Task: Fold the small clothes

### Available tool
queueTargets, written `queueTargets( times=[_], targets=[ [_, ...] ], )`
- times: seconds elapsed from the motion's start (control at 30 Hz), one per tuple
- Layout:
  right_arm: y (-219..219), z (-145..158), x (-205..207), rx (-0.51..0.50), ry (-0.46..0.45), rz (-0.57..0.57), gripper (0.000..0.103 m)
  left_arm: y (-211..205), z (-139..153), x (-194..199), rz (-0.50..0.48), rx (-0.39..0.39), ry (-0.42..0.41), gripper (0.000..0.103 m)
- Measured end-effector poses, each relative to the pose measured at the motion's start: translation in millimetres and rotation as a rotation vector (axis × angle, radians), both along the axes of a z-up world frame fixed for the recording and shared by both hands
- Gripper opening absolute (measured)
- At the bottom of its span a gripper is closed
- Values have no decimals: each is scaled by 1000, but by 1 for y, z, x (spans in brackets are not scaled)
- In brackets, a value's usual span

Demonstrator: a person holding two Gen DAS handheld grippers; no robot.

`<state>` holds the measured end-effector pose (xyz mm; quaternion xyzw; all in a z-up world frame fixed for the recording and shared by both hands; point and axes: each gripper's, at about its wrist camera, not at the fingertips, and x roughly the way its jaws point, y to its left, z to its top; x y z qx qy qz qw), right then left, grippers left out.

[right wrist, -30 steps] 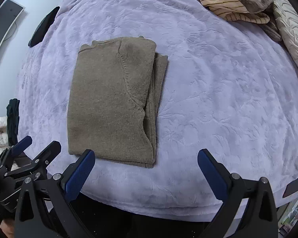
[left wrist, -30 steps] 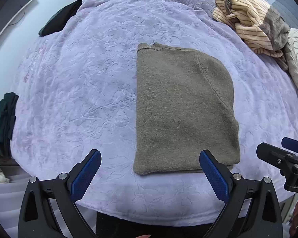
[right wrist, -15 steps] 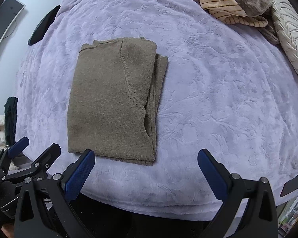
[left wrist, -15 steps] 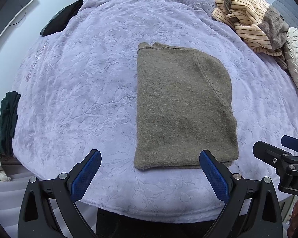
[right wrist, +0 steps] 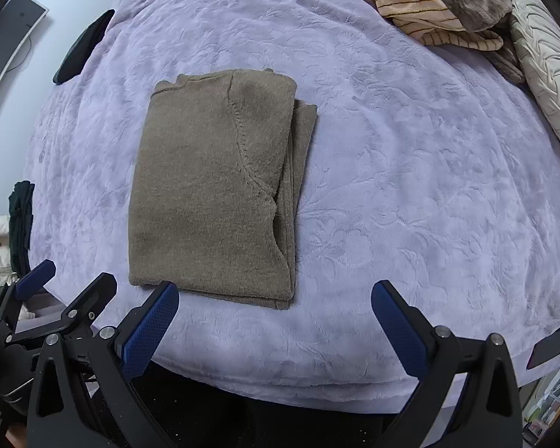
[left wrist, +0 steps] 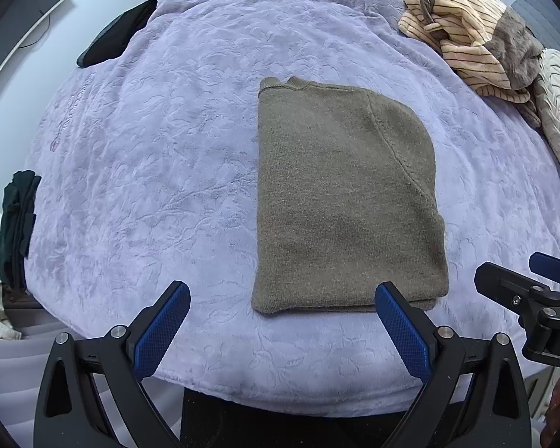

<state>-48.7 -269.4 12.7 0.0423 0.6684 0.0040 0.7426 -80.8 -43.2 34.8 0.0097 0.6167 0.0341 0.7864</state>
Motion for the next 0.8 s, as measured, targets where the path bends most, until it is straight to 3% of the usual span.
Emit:
queueTargets(
  times=[0.8],
  targets=[
    [1, -2, 2, 1, 8, 1, 103, 0, -4, 4, -8, -2, 14, 100]
  ],
)
